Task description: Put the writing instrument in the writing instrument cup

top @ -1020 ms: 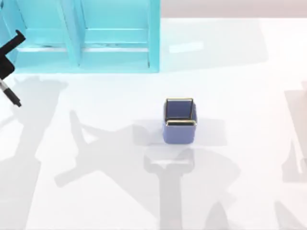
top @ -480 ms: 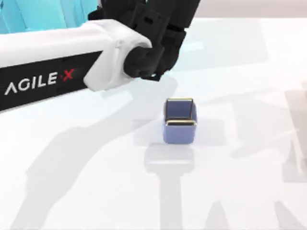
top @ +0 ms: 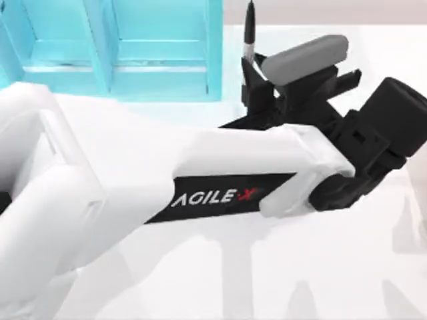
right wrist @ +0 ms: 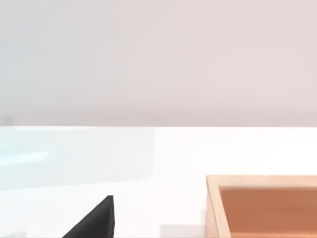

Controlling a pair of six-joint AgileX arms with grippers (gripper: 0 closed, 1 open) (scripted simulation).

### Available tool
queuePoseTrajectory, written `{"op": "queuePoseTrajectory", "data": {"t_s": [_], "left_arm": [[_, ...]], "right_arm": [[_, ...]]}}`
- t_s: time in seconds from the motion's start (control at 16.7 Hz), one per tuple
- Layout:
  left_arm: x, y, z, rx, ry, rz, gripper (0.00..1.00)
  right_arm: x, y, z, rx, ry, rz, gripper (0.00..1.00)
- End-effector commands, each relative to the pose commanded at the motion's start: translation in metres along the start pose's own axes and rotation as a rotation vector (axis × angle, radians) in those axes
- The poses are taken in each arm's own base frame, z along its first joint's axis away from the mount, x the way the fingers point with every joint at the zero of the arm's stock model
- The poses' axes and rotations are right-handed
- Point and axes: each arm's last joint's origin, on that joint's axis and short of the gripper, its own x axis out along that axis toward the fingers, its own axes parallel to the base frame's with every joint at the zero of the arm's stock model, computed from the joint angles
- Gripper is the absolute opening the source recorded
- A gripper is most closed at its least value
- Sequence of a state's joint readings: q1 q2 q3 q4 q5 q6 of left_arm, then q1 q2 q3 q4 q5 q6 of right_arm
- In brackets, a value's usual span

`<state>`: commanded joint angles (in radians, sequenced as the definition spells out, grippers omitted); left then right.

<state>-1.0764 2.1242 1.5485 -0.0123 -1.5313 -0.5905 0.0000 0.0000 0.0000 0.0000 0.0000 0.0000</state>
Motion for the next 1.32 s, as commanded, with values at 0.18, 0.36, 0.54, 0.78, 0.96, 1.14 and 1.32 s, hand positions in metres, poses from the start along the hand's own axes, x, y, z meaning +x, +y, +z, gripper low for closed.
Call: {"op": "queuePoseTrajectory", "data": {"t_s": [0.18,0.36,0.54,0.78,0.96,1.14,1.32], "left_arm": [[-0.019,-0.007,-0.007,0.003,-0.034,0.009,0.0],[-0.021,-0.008,-0.008,0.002,-0.037,0.009,0.0],[-0.018,-0.011,-0.014,-0.088,-0.027,0.004,0.0],[-0.018,-0.011,-0.015,-0.07,-0.029,0.005,0.0],[-0.017,-0.01,-0.012,-0.049,-0.034,0.009,0.0],[-0.017,-0.009,-0.01,-0.02,-0.038,0.012,0.0],[-0.017,-0.008,-0.01,0.001,-0.037,0.009,0.0]], "right_arm": [[0.0,0.0,0.0,0.0,0.0,0.0,1.0],[0.0,0.0,0.0,0.0,0.0,0.0,1.0],[0.0,0.0,0.0,0.0,0.0,0.0,1.0],[0.0,0.0,0.0,0.0,0.0,0.0,1.0],[0.0,0.0,0.0,0.0,0.0,0.0,1.0],[0.0,0.0,0.0,0.0,0.0,0.0,1.0],[0.0,0.0,0.0,0.0,0.0,0.0,1.0]]}}
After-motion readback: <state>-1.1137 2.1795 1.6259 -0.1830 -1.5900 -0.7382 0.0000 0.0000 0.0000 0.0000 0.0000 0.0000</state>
